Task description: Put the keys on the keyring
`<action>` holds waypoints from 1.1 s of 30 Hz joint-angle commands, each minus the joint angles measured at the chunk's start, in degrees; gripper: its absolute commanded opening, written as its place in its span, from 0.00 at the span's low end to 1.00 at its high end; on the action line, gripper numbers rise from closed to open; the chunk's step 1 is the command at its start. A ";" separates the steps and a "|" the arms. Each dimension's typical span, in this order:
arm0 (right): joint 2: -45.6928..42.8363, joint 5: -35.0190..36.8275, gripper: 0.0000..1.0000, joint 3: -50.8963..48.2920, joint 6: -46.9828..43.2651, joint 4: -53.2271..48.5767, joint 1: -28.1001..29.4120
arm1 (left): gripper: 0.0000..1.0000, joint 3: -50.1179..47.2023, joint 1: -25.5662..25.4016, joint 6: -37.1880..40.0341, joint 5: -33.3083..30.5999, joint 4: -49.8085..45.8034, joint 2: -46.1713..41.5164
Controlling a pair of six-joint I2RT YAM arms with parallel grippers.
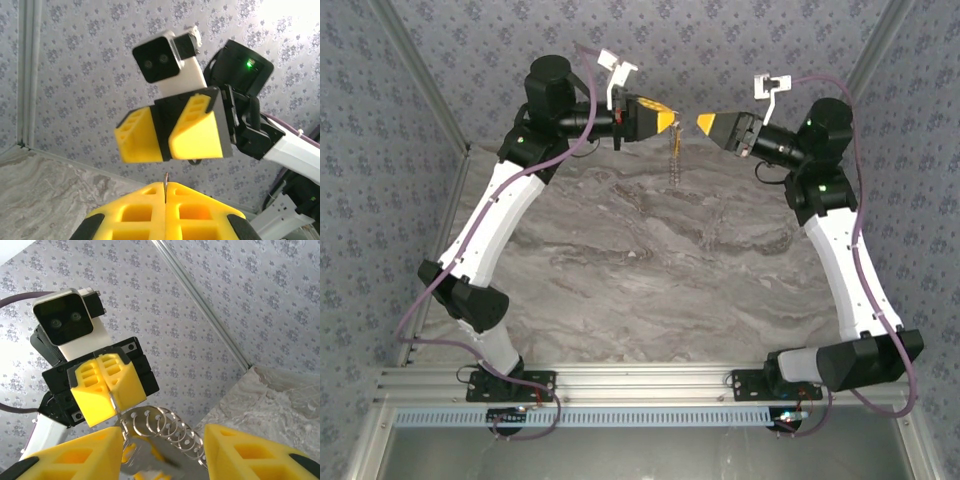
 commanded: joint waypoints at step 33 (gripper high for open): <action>1.01 6.12 0.19 -2.88 2.76 7.90 7.93 | 0.00 -2.13 0.17 -5.79 -3.99 11.77 -2.14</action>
